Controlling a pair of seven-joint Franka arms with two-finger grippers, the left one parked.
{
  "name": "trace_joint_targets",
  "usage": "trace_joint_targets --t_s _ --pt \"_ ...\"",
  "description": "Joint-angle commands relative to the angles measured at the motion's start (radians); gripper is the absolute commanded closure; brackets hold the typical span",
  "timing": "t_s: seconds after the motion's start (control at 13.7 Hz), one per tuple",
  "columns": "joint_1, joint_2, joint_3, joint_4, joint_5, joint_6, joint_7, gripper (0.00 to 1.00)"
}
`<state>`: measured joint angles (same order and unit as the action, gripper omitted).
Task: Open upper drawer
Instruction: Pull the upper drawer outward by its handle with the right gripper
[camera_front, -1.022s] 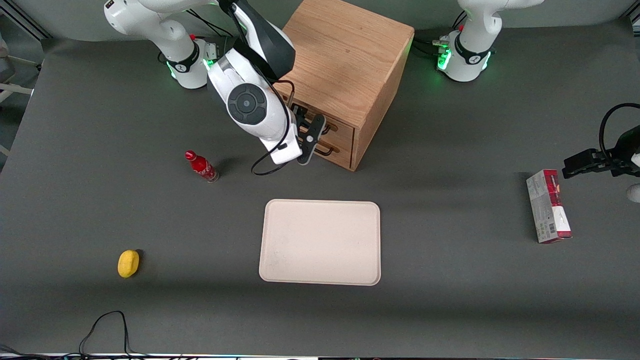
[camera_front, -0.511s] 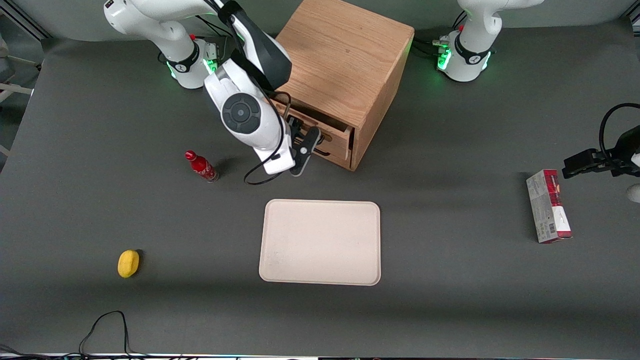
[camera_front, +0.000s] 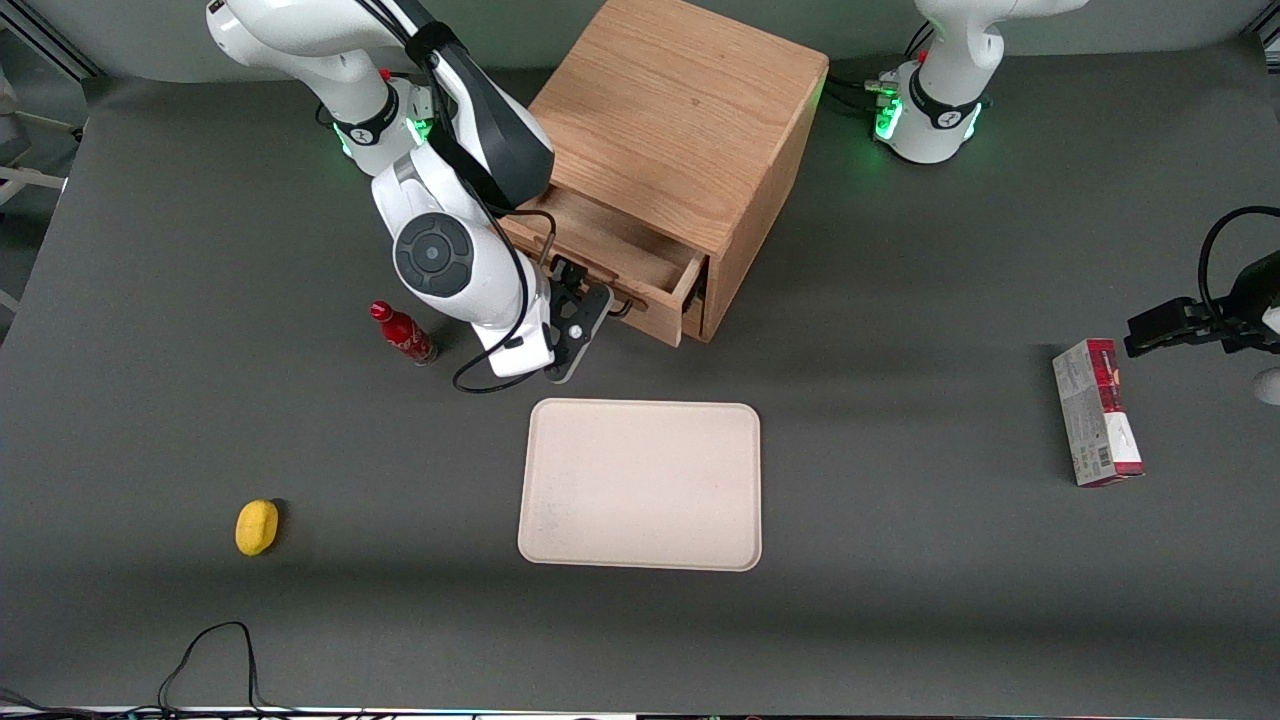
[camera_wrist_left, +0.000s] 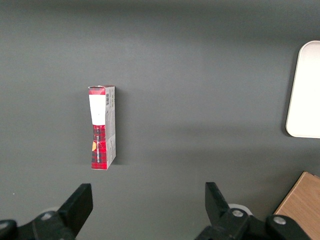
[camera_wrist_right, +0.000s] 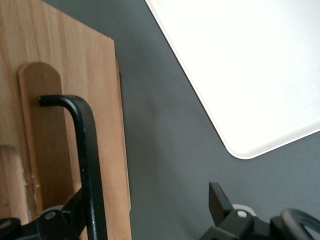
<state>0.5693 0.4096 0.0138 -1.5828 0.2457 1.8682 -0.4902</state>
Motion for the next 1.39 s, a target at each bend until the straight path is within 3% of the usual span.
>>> trace_joint_targets --t_s 0.0,1.31 --pt "-0.011 0.046 0.003 0.069 -0.02 -0.012 0.012 0.0" --pt "-0.178 0.17 -0.003 0.257 -0.051 -0.084 -0.024 0.0"
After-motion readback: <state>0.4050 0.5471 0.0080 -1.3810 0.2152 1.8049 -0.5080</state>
